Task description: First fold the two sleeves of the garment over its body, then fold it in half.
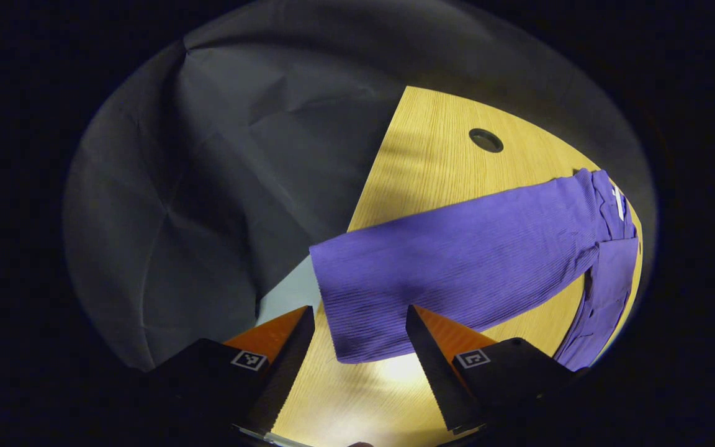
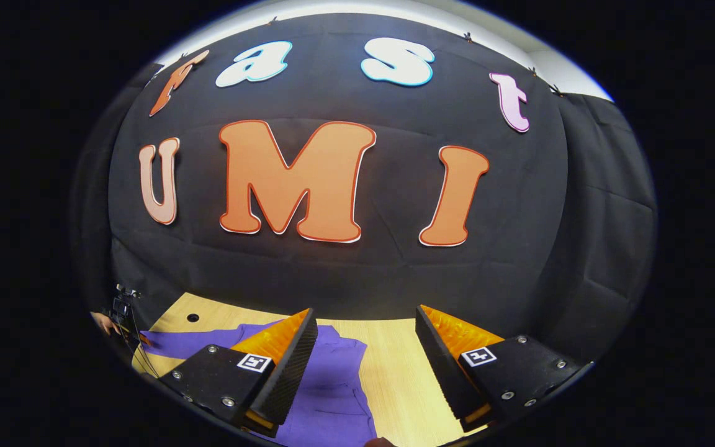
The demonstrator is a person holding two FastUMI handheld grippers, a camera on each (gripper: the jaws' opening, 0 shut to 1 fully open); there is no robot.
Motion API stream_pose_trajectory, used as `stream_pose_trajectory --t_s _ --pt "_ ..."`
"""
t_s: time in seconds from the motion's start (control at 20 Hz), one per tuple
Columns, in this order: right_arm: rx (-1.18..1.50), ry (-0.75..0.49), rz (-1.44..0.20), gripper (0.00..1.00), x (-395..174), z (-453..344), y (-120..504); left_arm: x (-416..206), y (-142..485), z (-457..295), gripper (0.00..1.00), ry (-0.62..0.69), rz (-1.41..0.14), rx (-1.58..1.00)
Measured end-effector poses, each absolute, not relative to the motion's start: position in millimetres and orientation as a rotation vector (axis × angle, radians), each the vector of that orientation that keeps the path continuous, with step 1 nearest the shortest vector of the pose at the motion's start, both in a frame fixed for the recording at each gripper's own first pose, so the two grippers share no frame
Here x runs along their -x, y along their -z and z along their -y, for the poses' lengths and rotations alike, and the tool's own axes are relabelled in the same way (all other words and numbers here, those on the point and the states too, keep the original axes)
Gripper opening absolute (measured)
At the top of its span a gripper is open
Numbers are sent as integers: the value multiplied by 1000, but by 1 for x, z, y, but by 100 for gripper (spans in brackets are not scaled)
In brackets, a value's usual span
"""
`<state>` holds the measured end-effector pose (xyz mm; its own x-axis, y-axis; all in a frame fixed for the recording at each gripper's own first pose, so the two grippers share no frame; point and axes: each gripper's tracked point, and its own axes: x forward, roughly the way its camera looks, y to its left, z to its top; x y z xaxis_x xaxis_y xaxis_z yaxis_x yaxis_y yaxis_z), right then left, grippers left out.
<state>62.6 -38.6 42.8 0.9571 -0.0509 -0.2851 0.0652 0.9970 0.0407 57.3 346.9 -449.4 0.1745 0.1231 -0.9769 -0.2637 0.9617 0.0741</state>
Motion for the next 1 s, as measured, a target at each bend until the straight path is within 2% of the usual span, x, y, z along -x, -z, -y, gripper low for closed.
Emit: stream_pose_trajectory --t_s 0.2,0.5,0.55,0.65,0.7,0.8,0.95,1.0 --pt "-50 45 -298 95 -61 31 -41 -53 459 -347 93 -261 -1428 177" --pt "-53 39 -308 95 -58 24 -35 -56 458 -341 86 -210 -1506 198" --pt "-55 36 -310 95 -57 23 -34 -57 459 -341 78 -204 -1511 200" --pt "-59 38 -314 95 -55 24 -31 -57 461 -339 75 -192 -1519 198" --pt "-62 41 -316 95 -54 25 -29 -59 458 -335 70 -187 -1522 200" --pt "-66 44 -317 95 -53 28 -28 -62 458 -328 49 -177 -1524 212" --pt "-64 43 -318 95 -48 32 -28 -62 458 -321 12 -173 -1533 221" --pt "-59 41 -319 95 -46 34 -28 -62 458 -322 12 -173 -1530 221"
